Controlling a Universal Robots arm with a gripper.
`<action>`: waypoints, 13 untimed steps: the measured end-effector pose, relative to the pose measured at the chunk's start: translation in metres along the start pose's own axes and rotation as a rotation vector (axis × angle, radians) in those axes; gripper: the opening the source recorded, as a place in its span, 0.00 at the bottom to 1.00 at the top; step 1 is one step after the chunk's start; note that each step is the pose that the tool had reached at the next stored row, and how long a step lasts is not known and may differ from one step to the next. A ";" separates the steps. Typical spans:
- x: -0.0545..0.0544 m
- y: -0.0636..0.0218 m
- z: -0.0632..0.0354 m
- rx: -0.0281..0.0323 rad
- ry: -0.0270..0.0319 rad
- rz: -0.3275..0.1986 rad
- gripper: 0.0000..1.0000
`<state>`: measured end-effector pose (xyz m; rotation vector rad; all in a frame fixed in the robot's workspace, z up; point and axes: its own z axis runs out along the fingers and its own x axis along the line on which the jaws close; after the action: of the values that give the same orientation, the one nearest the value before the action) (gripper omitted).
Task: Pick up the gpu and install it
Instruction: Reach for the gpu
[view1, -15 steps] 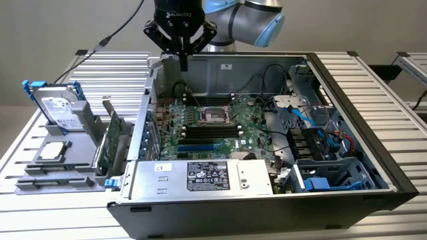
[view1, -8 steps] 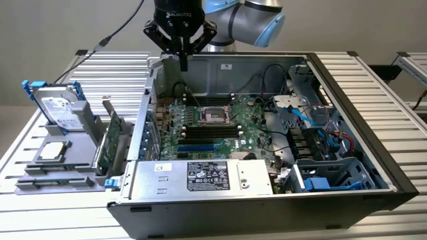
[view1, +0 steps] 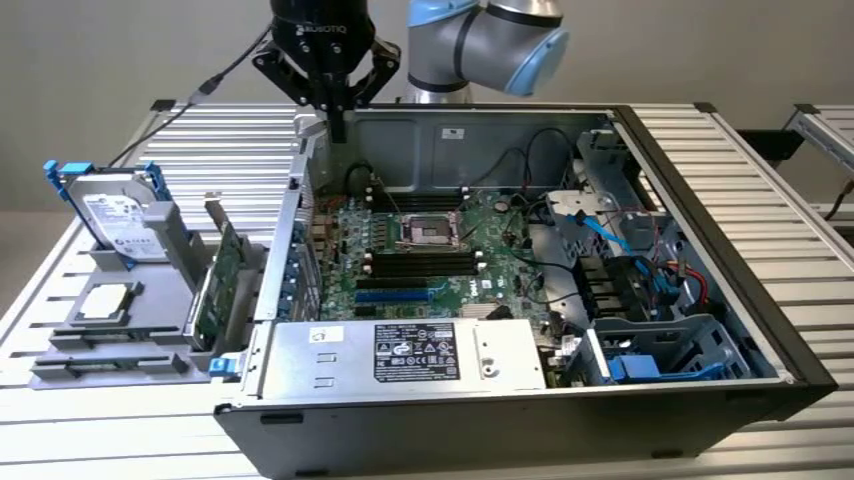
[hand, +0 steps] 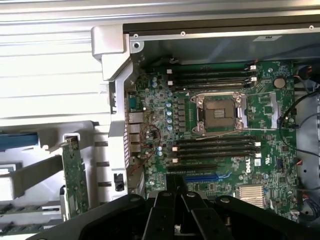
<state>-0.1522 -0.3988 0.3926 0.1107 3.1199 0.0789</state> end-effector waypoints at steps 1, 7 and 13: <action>0.004 -0.0003 -0.0001 -0.0001 0.0000 0.000 0.11; 0.032 -0.0022 -0.0007 -0.0003 0.0001 0.000 0.11; 0.059 -0.0048 -0.0007 -0.0003 0.0001 0.000 0.11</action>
<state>-0.2114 -0.3994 0.3920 0.1106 3.1200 0.0794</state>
